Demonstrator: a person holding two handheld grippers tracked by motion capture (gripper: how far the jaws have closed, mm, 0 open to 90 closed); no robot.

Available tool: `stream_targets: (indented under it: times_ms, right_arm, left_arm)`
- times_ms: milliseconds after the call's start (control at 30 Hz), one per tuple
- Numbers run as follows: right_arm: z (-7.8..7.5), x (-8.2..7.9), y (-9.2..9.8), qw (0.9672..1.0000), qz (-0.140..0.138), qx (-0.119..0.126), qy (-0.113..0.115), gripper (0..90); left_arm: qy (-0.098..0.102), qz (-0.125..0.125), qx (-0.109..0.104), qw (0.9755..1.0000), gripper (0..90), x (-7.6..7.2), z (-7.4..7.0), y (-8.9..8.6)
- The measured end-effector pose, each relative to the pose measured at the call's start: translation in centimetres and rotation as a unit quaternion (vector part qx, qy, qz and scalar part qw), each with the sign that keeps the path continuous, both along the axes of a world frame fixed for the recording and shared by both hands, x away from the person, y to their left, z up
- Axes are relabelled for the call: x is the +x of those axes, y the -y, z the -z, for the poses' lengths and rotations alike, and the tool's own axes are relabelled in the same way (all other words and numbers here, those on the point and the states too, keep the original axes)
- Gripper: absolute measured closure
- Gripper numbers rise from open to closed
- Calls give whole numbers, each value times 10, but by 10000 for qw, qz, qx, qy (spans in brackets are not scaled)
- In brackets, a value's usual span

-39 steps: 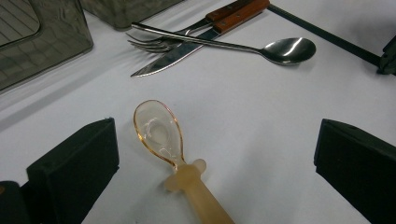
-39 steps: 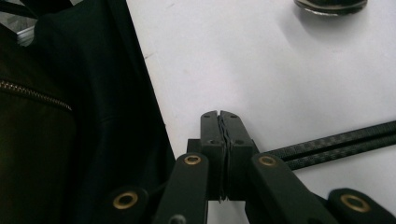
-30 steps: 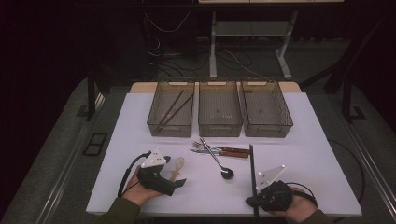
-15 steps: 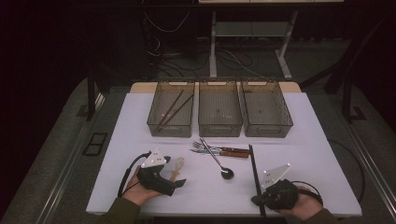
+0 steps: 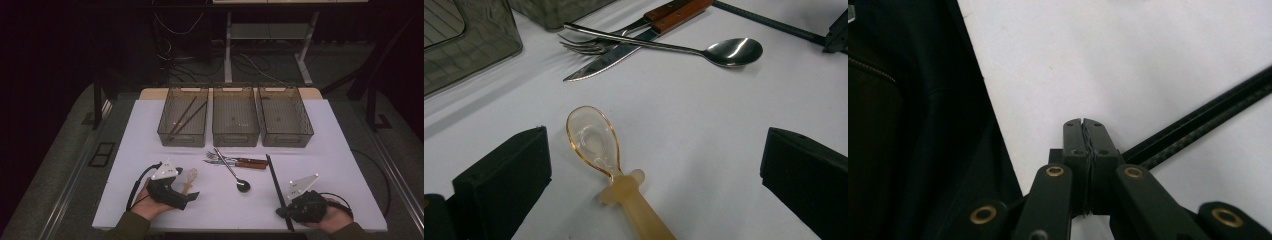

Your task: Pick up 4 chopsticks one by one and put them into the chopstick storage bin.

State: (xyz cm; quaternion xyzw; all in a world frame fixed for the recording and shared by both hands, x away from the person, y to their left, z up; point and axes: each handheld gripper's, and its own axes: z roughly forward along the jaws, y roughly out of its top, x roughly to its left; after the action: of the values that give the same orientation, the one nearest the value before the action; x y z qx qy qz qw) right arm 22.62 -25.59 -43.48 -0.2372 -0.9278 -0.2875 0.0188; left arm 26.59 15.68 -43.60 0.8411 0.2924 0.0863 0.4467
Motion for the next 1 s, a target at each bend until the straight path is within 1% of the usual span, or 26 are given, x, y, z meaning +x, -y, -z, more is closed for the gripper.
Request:
stream_targets:
  times_ms: [33, 67, 300, 333, 400, 567, 1000]
  right_arm:
    - [0, 0, 1, 10000, 5, -3, 7, 890]
    - [0, 0, 2, 10000, 73, -1, -22, 889]
    - [0, 3, 12, 9998, 179, -32, -8, 890]
    - [-1, 3, 14, 9997, 223, -41, -18, 890]
    - [0, 5, 17, 9997, 233, -52, 16, 890]
    - [-1, 7, 25, 9993, 365, -88, 43, 892]
    - [-2, 13, 40, 9979, 608, -205, 133, 896]
  left_arm:
    - [-1, -3, -7, 10000, 0, 0, 0, 0]
    - [1, 3, 1, 10000, 0, 0, 0, 0]
    - [-4, -14, -21, 10000, 0, 0, 0, 0]
    - [-1, 0, 3, 10000, 0, 0, 0, 0]
    - [-2, 3, 2, 10000, 0, 0, 0, 0]
    - [-1, -12, -13, 10000, 0, 0, 0, 0]
    - [80, -20, 138, 9999, 0, 1, 2, -4]
